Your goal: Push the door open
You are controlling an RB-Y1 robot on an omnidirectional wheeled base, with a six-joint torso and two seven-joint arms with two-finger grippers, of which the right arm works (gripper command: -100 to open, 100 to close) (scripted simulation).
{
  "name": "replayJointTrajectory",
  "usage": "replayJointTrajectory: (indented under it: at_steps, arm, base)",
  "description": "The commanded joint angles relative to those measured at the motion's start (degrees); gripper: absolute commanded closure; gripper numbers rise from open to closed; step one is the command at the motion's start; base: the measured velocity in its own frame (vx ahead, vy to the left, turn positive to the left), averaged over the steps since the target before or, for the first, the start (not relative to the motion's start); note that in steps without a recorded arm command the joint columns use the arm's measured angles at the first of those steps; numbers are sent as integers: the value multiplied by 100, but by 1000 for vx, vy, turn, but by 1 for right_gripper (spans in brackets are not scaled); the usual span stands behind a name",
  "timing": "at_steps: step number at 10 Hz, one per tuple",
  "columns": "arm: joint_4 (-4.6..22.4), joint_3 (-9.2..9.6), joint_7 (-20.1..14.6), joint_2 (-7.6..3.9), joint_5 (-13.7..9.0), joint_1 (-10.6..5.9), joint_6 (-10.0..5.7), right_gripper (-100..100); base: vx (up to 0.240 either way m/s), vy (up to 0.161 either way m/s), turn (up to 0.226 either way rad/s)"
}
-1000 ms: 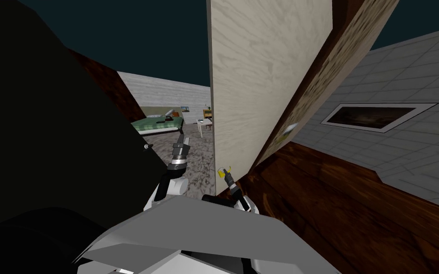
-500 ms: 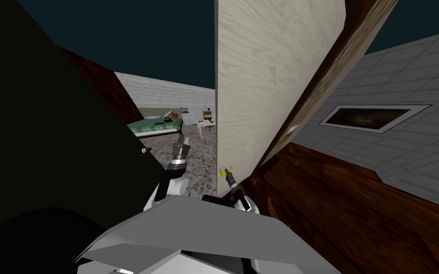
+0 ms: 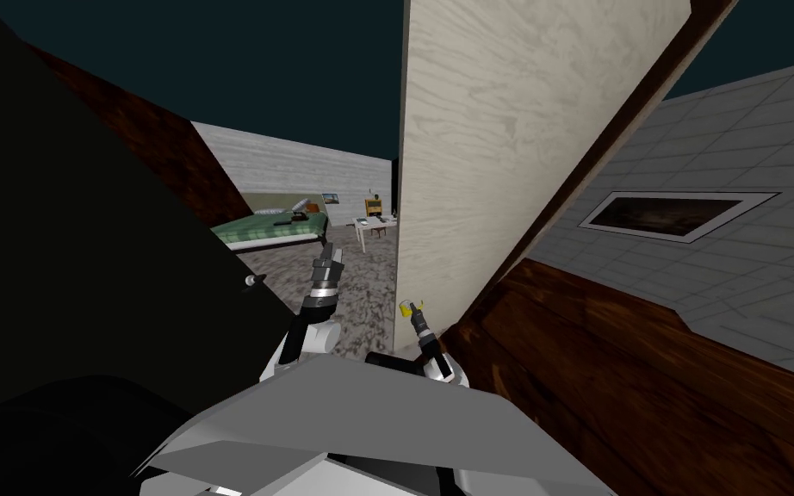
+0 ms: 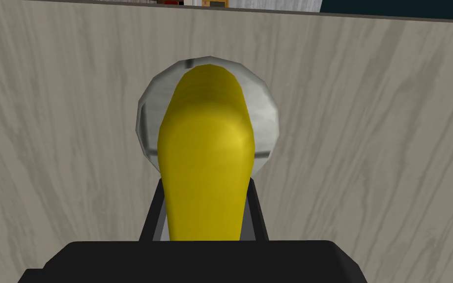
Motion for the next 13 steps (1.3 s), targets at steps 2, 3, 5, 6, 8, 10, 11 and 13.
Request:
replayJointTrajectory:
  at_steps: [2,3,5,6,8,10,11,13]
  arm:
    - [-107,-253,48,-58,-55,-9,66,100]
    - [-84,-325,72,-42,-67,-17,69,100]
    - [-39,-470,119,-11,-90,-32,75,100]
    - [-39,-470,119,-11,-90,-32,75,100]
    - [6,-613,165,20,-112,-48,81,100]
    - [71,-819,232,67,-145,-70,90,100]
    - [71,-819,232,67,-145,-70,90,100]
    - [130,-1009,293,112,-175,-91,98,100]
  base:
    - [101,135,-31]
    - [88,113,-50]
    - [100,93,-32]
    - [69,75,-20]
    - [77,100,-34]
    - [111,122,-62]
    - [78,77,-14]
    - [92,108,-42]
